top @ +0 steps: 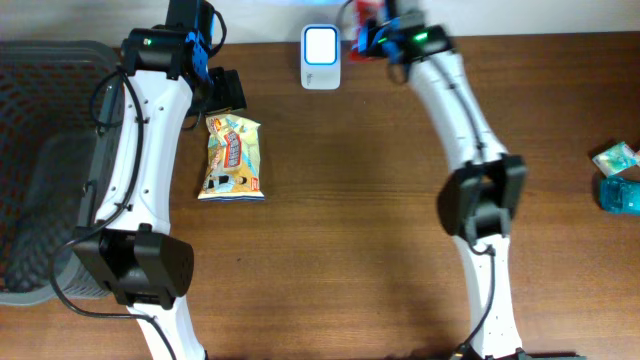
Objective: Scan the item barcode
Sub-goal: 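Carry red bag right and drop it beside the bottle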
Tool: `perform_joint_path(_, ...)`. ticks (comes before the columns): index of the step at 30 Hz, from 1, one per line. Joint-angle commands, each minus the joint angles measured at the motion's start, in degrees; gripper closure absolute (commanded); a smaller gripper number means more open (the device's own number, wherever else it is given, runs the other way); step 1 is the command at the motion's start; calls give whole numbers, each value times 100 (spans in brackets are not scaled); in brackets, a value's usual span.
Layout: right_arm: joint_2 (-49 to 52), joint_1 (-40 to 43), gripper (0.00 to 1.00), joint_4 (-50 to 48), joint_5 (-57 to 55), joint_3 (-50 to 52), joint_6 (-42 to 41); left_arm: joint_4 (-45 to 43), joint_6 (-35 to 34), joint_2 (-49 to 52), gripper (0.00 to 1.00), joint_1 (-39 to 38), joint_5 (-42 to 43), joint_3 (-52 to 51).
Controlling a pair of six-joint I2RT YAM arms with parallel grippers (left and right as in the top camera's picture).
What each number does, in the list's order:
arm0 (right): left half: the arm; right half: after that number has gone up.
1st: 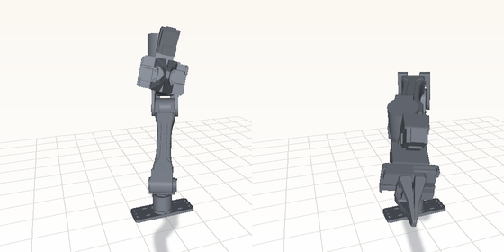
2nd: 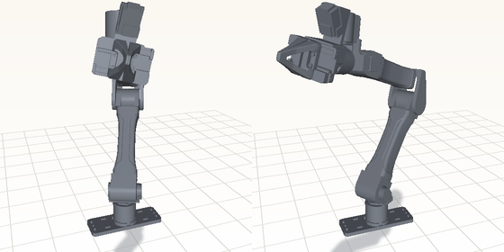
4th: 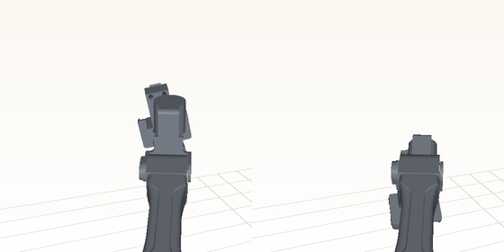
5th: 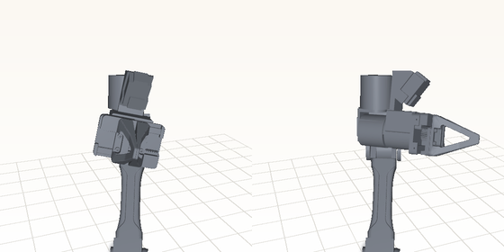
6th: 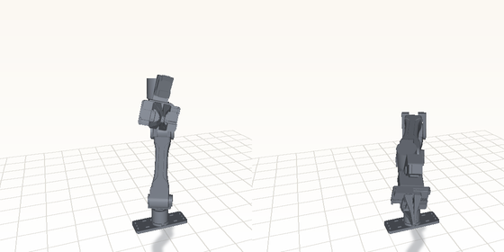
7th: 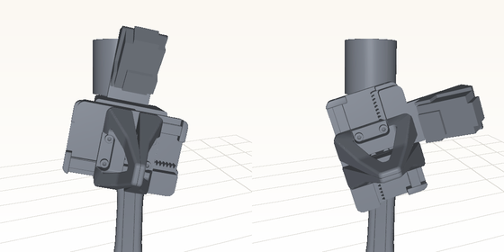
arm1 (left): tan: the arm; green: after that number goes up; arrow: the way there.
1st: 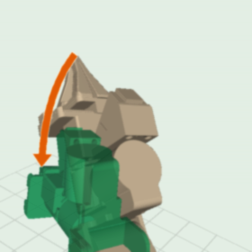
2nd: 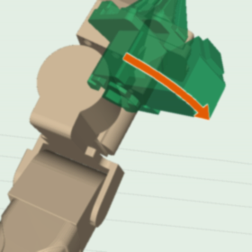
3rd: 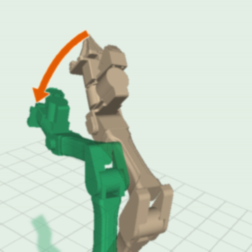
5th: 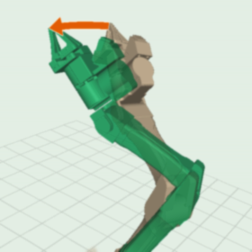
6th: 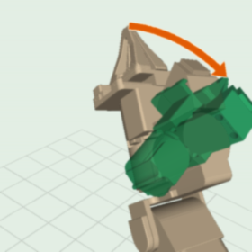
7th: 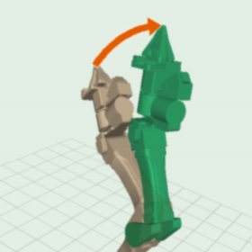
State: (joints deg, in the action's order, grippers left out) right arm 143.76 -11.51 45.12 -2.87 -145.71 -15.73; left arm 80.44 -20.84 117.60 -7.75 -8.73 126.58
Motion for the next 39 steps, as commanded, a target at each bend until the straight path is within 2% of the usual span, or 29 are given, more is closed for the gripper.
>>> perform_joint_path(1,-737,879,96,787,-857,-225,-129,4,-57,46,1,-7,37,-11)
perform_joint_path(4,-713,1838,96,1917,-1438,-210,-129,4,-57,46,1,-7,39,-11)
perform_joint_path(7,-643,3091,96,2660,-1432,-197,-131,4,-57,46,1,-7,37,-11)
perform_joint_path(13,-640,4638,96,2487,-1432,393,-125,4,-57,46,1,-7,37,-11)
perform_joint_path(18,-640,5104,94,1996,-1434,955,-105,4,-57,46,1,-7,37,-11)
perform_joint_path(19,-640,5165,84,1930,-1434,1023,-105,4,-57,46,1,-7,37,-11)
perform_joint_path(21,-643,5257,56,1893,-1440,1034,-105,4,-57,46,1,-7,37,-11)
perform_joint_path(23,-658,5335,55,1965,-1443,1029,-105,4,-57,46,1,-7,37,-11)
perform_joint_path(25,-802,5412,45,2135,-1436,1027,-107,4,-57,46,1,-7,39,-11)
perform_joint_path(28,-1440,5388,38,2243,-1432,1027,-109,4,-57,46,1,-7,39,-11)
perform_joint_path(30,-2076,5340,28,2319,-1362,1027,-114,4,-57,46,1,-7,37,-11)
perform_joint_path(33,-3016,5313,20,2603,-116,1027,-133,4,-57,46,1,-7,39,-11)
perform_joint_path(35,-3617,5302,17,3200,1268,1027,-129,4,-57,46,1,-7,39,-11)
perform_joint_path(37,-3834,5241,15,3729,1976,1027,-125,4,-57,46,1,-7,39,-11)
perform_joint_path(39,-3864,5069,10,4242,2057,1029,-127,4,-57,46,1,-7,37,-11)
